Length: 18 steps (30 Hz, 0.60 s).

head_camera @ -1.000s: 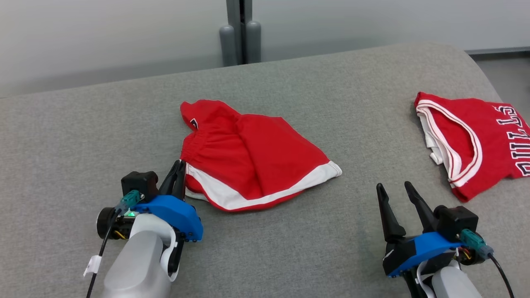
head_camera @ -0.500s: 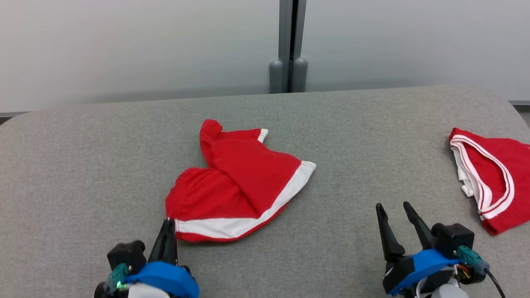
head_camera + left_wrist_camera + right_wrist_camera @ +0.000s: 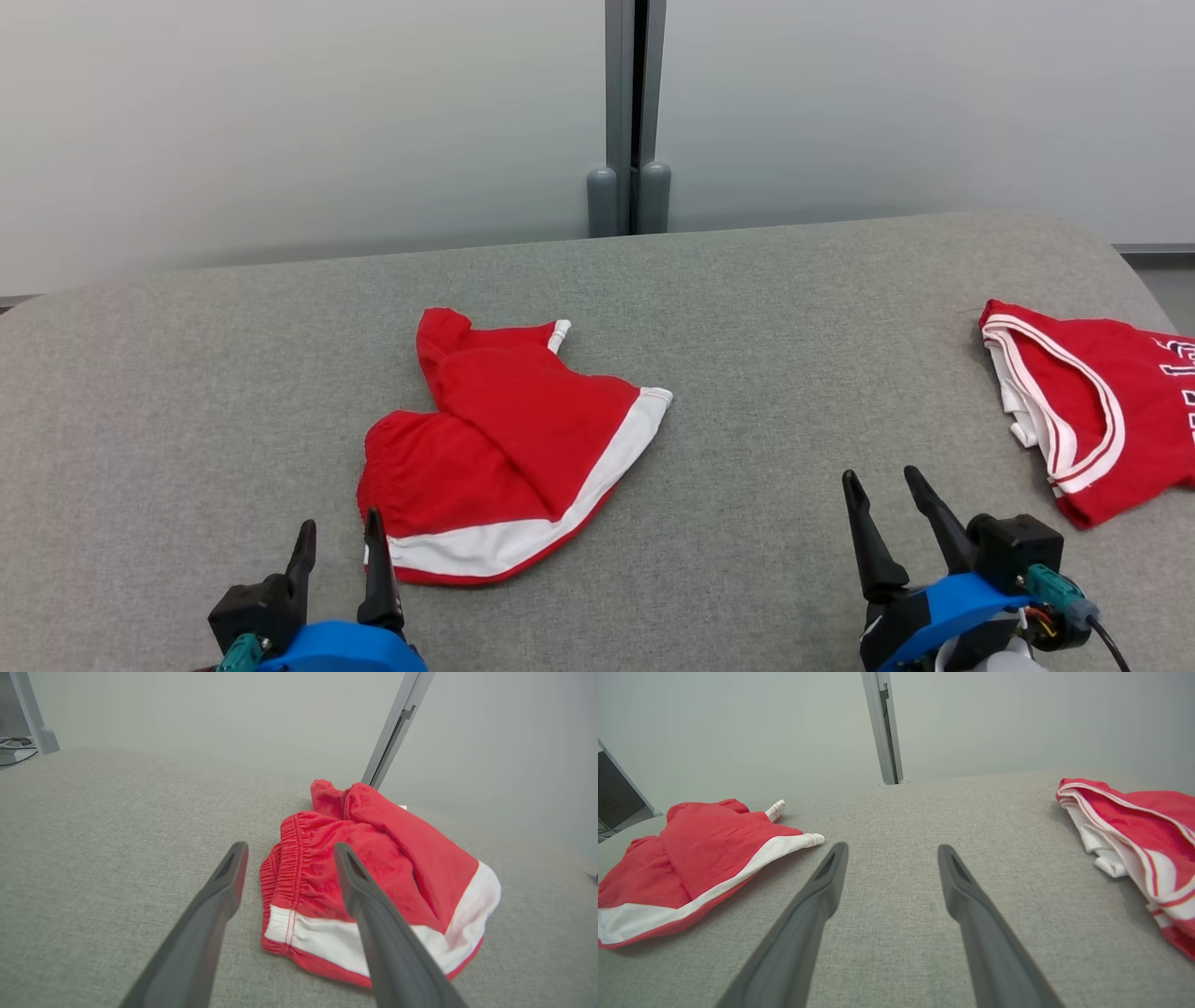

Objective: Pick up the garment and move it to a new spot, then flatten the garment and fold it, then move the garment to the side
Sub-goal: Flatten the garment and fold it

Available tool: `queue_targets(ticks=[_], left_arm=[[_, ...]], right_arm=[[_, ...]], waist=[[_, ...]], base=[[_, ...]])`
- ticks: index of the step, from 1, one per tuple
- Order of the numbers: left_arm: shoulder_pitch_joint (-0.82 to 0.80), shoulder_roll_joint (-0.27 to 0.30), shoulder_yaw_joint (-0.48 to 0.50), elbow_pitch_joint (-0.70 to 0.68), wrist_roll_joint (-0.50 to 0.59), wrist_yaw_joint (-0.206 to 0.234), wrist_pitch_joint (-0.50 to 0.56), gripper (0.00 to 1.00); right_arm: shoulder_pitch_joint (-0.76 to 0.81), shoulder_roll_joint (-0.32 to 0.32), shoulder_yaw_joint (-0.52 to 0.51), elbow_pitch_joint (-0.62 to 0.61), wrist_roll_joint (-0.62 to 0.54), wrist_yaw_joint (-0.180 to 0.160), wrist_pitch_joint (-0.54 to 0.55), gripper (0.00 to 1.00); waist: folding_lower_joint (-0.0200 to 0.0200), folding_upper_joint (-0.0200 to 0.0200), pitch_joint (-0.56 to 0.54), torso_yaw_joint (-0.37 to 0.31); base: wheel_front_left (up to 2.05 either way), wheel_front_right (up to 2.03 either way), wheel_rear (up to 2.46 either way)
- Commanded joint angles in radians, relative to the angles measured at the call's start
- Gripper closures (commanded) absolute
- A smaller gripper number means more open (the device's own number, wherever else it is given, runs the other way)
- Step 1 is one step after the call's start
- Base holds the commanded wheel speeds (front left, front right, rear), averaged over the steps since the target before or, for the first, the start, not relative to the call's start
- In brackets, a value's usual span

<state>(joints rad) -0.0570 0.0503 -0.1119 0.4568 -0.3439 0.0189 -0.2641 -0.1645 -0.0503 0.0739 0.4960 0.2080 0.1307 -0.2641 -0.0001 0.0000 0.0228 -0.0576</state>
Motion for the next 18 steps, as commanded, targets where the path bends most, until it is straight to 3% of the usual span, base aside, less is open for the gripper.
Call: queue_targets(ticks=[1,18], left_arm=[[0.007,0.0,-0.009,0.005,-0.008,-0.003,0.0,0.0],[-0.068,0.0,-0.036,0.182,-0.068,-0.066,0.0,0.0]], right_arm=[[0.006,-0.002,0.003,-0.004,0.001,0.0,0.0,0.0],[-0.023,-0.002,0.007,-0.008,-0.013,0.0,0.0,0.0]], waist=[[0.0001,0.0,0.001,-0.002],[0.0001,0.0,0.071,-0.015]], base=[[0.0,0.0,0.0],[0.0,0.0,0.0]])
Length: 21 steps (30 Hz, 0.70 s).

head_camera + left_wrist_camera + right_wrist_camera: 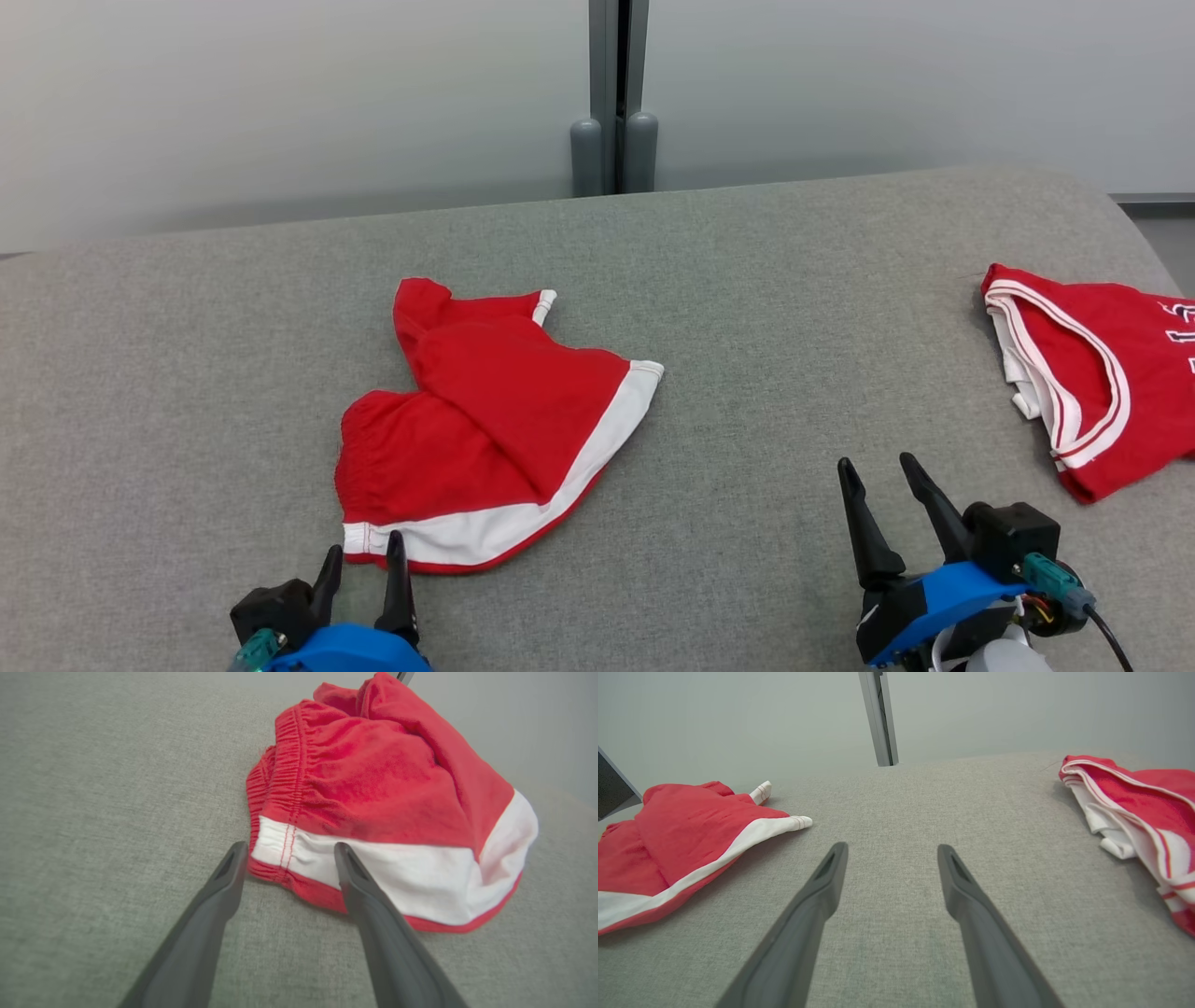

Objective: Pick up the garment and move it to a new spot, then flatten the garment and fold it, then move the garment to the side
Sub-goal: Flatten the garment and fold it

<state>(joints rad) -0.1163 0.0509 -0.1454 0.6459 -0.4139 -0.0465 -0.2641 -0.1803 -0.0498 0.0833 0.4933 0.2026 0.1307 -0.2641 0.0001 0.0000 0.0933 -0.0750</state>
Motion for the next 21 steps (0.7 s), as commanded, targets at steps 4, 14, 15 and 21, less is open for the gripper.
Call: queue_targets(ticks=[4,14,15,21], left_arm=[[-0.043,-0.001,0.017,0.023,0.0,-0.014,0.0,0.0],[-0.074,-0.001,0.015,0.052,-0.021,-0.053,0.0,0.04],[-0.077,-0.001,0.014,0.054,-0.021,-0.058,0.0,0.09],[-0.081,-0.001,-0.001,0.051,-0.033,-0.074,0.0,0.56]], right_arm=[[-0.018,-0.002,-0.006,-0.008,-0.013,0.0,0.0,0.0],[-0.031,-0.002,-0.004,-0.008,-0.009,0.0,0.0,0.0],[-0.032,-0.002,-0.004,-0.007,-0.008,0.0,0.0,0.0],[-0.038,-0.002,-0.004,-0.007,-0.005,0.0,0.0,0.0]], waist=[[-0.0001,0.0,0.02,0.003],[-0.0001,0.0,0.048,0.007],[-0.0001,0.0,0.049,0.008],[-0.0001,0.0,0.057,0.013]], base=[[0.0,0.0,0.0],[0.0,0.0,0.0],[0.0,0.0,0.0],[0.0,0.0,0.0]])
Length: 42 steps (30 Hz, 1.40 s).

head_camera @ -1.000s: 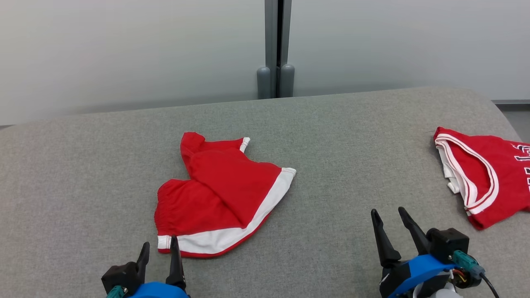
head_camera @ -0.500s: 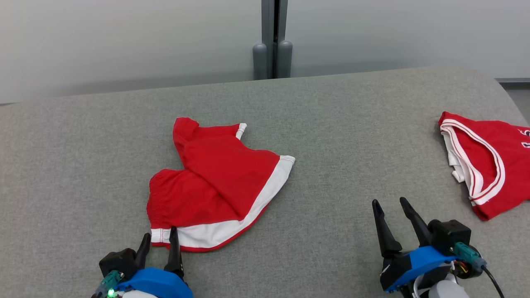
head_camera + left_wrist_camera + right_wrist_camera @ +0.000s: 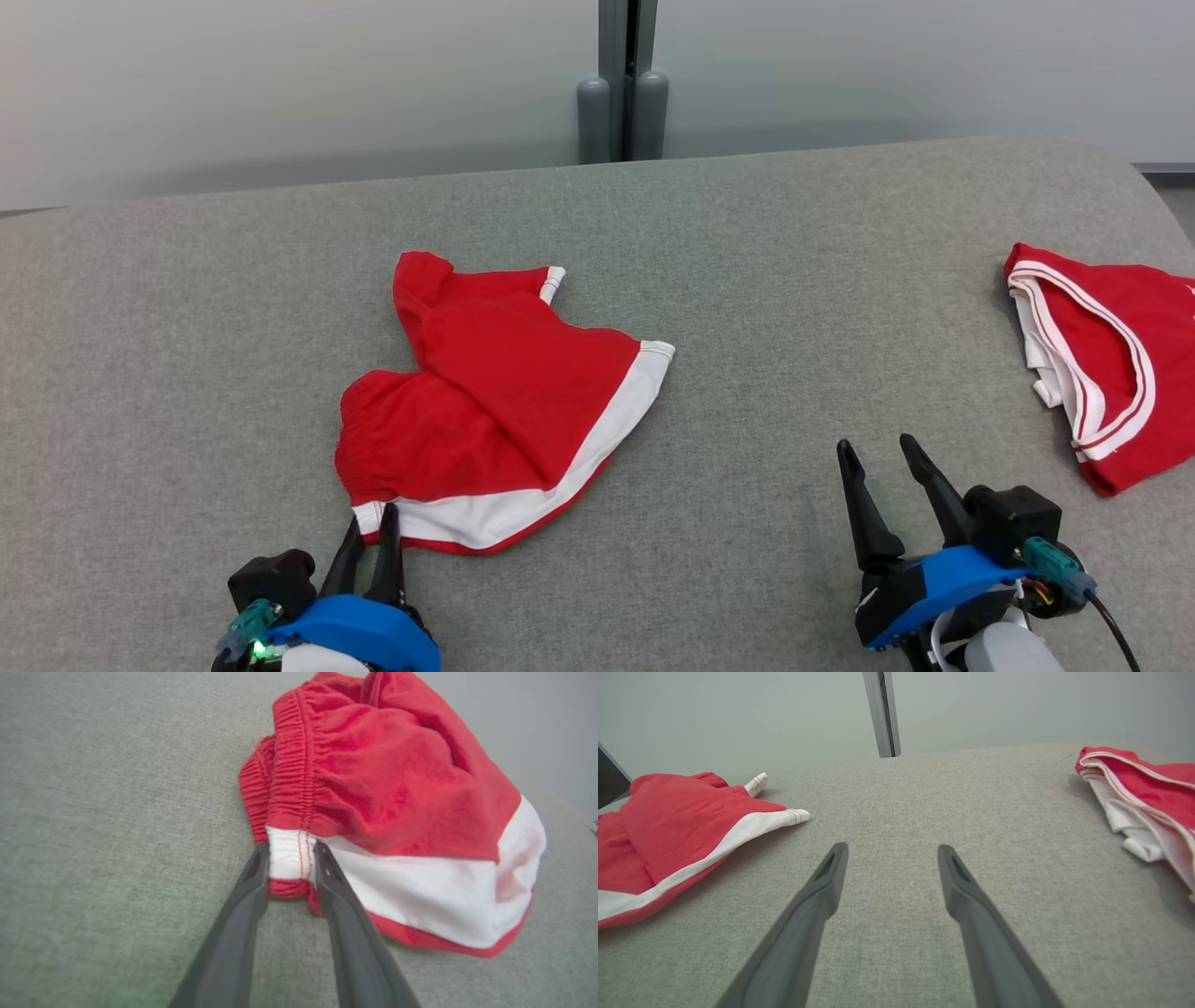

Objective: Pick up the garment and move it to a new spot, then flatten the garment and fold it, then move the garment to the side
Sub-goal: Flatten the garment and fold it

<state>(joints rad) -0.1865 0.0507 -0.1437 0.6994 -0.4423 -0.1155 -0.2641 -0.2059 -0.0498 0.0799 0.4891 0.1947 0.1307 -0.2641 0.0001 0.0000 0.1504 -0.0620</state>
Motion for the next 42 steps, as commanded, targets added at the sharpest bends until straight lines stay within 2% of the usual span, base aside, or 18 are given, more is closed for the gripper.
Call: queue_targets(ticks=[1,2,3,5,14,24,34,35,36,37,38,42], left_arm=[[-0.012,-0.001,-0.002,-0.006,-0.006,-0.007,0.0,0.66],[-0.013,-0.001,-0.002,-0.007,-0.005,-0.009,0.0,0.77],[-0.013,-0.001,-0.004,-0.008,-0.004,-0.008,0.0,0.79],[-0.012,-0.001,-0.01,-0.011,-0.005,-0.009,0.0,1.0],[-0.032,-0.001,-0.054,-0.051,-0.006,-0.015,0.0,1.0],[-0.073,-0.001,-0.181,-0.08,-0.032,-0.017,0.0,1.0],[-0.118,0.0,-0.245,-0.118,-0.059,0.01,0.0,1.0],[-0.119,0.0,-0.245,-0.12,-0.059,0.013,0.0,1.0],[-0.12,-0.001,-0.245,-0.123,-0.06,0.015,0.0,1.0],[-0.12,-0.001,-0.245,-0.125,-0.06,0.018,0.0,1.0],[-0.12,0.0,-0.242,-0.125,-0.06,0.02,0.0,1.0],[-0.11,0.0,-0.224,-0.135,-0.05,0.025,0.0,1.0]], right_arm=[[-0.013,-0.002,-0.001,-0.002,0.003,0.0,0.0,0.0],[-0.013,-0.002,-0.001,-0.002,0.004,0.0,0.0,0.0],[-0.013,-0.002,-0.001,-0.003,0.003,0.0,0.0,0.0],[-0.013,-0.002,-0.004,-0.004,0.001,0.0,0.0,0.0],[-0.097,-0.002,0.029,0.04,-0.012,0.0,0.0,0.0],[-0.325,-0.013,0.074,0.269,0.001,0.0,0.0,0.0],[-0.455,-0.023,0.061,0.509,-0.044,0.0,0.002,0.0],[-0.453,-0.021,0.069,0.531,-0.044,0.0,0.003,0.13],[-0.454,-0.018,0.078,0.546,-0.046,0.0,0.004,0.6],[-0.454,-0.016,0.093,0.558,-0.051,0.0,0.006,0.7],[-0.453,-0.012,0.1,0.567,-0.042,0.0,0.008,1.0],[-0.45,-0.018,0.118,0.545,-0.015,0.0,0.005,1.0]], waist=[[-0.0001,0.0,0.001,0.002],[-0.0001,0.0,0.002,0.003],[-0.0001,0.0,0.003,0.004],[-0.0001,0.0,0.005,0.008],[-0.0001,0.0,0.035,0.073],[-0.0001,0.0,0.102,0.198],[-0.0001,0.0,0.174,0.265],[-0.0001,0.0,0.177,0.266],[-0.0001,0.0,0.179,0.266],[-0.0001,0.0,0.18,0.265],[-0.0001,0.0,0.18,0.263],[-0.0001,0.0,0.164,0.243]], base=[[0.0,0.0,0.0],[0.0,0.0,0.0],[0.0,0.0,0.0],[0.0,0.0,0.0],[0.0,0.0,0.0],[0.0,0.0,0.0],[0.0,0.0,0.0],[0.0,0.0,0.0],[0.0,0.0,0.0],[0.0,0.0,0.0],[0.0,0.0,0.0],[0.0,0.0,0.0]])
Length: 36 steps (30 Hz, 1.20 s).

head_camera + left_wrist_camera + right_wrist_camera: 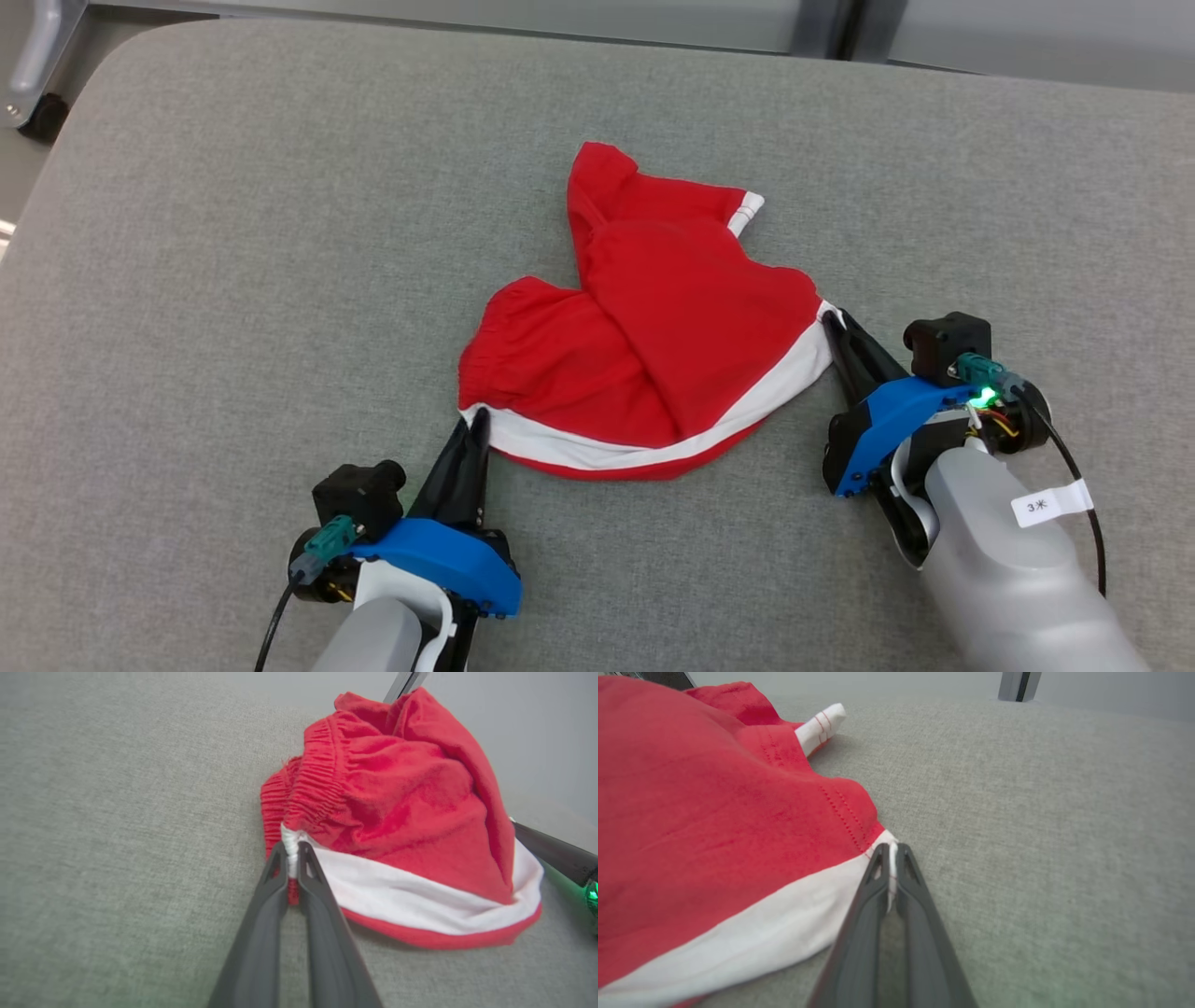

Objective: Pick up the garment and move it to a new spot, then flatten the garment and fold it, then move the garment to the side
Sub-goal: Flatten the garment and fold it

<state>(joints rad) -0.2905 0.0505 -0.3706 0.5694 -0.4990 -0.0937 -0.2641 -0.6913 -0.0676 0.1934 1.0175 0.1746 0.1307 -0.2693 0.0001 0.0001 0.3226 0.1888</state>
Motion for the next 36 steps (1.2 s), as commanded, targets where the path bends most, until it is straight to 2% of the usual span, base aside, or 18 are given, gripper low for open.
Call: queue_targets(ticks=[1,7,17,25,29,33,36], left_arm=[[-0.003,0.0,0.013,-0.01,0.008,0.002,0.0,1.0],[-0.004,0.0,0.066,-0.055,0.03,-0.006,0.0,1.0],[-0.097,0.003,0.189,-0.236,0.151,-0.031,-0.001,1.0],[-0.26,0.063,0.214,-0.295,0.143,-0.036,-0.001,1.0],[-0.369,0.083,0.221,-0.259,0.125,-0.033,0.022,1.0],[-0.495,0.093,0.217,-0.184,0.161,0.009,0.042,1.0],[-0.609,0.08,0.21,-0.088,0.18,0.026,0.037,1.0]], right_arm=[[0.04,-0.004,0.003,0.001,0.015,0.0,0.009,1.0],[0.063,-0.012,-0.029,-0.126,0.063,0.0,0.005,1.0],[0.089,-0.031,-0.101,-0.396,0.229,0.0,0.005,1.0],[0.006,-0.098,-0.089,-0.581,0.294,0.0,0.005,1.0],[-0.071,-0.139,-0.078,-0.592,0.29,0.0,0.01,1.0],[-0.179,-0.175,-0.062,-0.548,0.241,-0.001,0.008,1.0],[-0.285,-0.175,-0.065,-0.484,0.197,-0.001,0.006,1.0]], waist=[[-0.0001,-0.0001,-0.014,-0.015],[-0.0001,-0.0001,-0.059,-0.059],[-0.0001,-0.0001,-0.187,-0.18],[-0.0001,-0.0001,-0.249,-0.245],[-0.0001,-0.0001,-0.218,-0.254],[-0.0001,-0.0001,-0.152,-0.252],[-0.0001,-0.0001,-0.102,-0.249]], base=[[0.0,0.0,0.0],[0.0,0.0,0.0],[0.0,0.0,0.0],[0.0,0.0,0.0],[0.0,0.0,0.0],[0.0,0.0,0.0],[0.0,0.0,0.0]])
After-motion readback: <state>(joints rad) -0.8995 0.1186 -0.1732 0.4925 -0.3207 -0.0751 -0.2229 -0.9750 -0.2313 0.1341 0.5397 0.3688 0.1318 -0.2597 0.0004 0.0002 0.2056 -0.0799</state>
